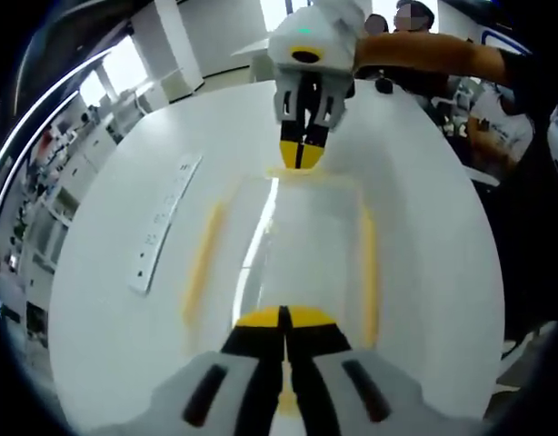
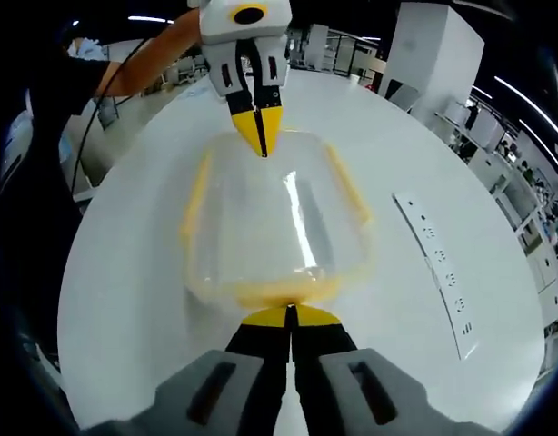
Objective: Snap each plastic latch of the storage box into its locked position after aligning the lid with the box until every specified latch is closed and the lid sits flush.
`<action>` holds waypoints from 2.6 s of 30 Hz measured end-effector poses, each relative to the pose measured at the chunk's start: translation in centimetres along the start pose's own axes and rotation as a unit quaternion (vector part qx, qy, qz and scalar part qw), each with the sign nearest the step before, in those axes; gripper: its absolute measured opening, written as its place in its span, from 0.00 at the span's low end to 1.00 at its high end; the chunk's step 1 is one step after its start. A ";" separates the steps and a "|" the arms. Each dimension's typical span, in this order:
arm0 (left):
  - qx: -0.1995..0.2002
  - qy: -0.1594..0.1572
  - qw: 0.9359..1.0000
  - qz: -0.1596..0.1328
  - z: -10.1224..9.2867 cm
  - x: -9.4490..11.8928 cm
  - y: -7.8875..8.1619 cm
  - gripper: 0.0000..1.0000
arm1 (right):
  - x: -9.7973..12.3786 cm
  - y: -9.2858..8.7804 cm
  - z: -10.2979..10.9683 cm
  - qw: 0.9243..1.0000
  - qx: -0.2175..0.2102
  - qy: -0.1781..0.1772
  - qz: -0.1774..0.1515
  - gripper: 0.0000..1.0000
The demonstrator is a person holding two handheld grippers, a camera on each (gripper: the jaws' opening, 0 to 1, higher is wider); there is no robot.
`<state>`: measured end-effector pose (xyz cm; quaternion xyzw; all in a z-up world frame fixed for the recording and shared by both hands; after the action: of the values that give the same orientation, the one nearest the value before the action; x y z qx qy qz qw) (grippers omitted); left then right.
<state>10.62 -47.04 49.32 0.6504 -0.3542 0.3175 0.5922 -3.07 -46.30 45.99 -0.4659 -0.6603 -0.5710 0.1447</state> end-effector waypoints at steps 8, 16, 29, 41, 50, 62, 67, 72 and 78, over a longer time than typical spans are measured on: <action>0.000 -0.007 1.000 -0.031 0.0 -1.6 2.6 0.00 | 0.1 -0.3 -0.1 1.000 -0.002 -0.012 -0.014 0.00; -0.012 -0.010 0.999 -0.027 -0.2 -2.7 4.3 0.00 | -1.0 -1.2 0.9 0.998 0.054 -0.015 0.022 0.00; -0.031 -0.024 0.998 -0.054 -0.4 -4.7 7.3 0.00 | 0.2 -0.5 1.1 0.998 0.060 -0.021 0.019 0.00; -0.043 -0.012 0.999 -0.012 -1.3 -5.3 7.6 0.00 | -0.4 -0.5 1.4 0.997 0.065 -0.017 0.025 0.00; -0.042 -0.016 0.999 -0.021 -1.6 -5.4 7.6 0.00 | -1.3 -0.5 1.1 0.997 0.066 -0.013 0.036 0.00; -0.041 -0.023 0.998 -0.036 -1.7 -5.5 7.7 0.00 | -1.6 -0.7 1.2 0.997 0.059 -0.014 0.051 0.00; -0.041 -0.031 0.997 -0.051 -1.4 -5.7 7.7 0.00 | -1.7 -0.6 1.2 0.997 0.063 -0.017 0.039 0.00; -0.035 -0.035 0.997 -0.064 -1.4 -5.7 7.9 0.00 | -1.8 -0.5 1.2 0.998 0.056 -0.016 0.023 0.00; -0.032 -0.029 0.995 -0.087 -1.4 -5.7 8.0 0.00 | -1.7 -0.9 1.3 0.999 0.039 -0.018 0.002 0.00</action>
<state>0.76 -45.53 49.06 0.6682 -0.3236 0.2341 0.6277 -2.47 -45.79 43.81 -0.4716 -0.6837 -0.5359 0.1515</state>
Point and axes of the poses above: the point that each gripper's makers call its tool centre point, and the gripper's own axes: x roughly backward along the fingers, z roughly to its left, y roughly out of its top, the point moved 2 cm from there along x, roughly backward along the fingers, and after that the axes turned 15 degrees about -y, right-handed, at the moved point
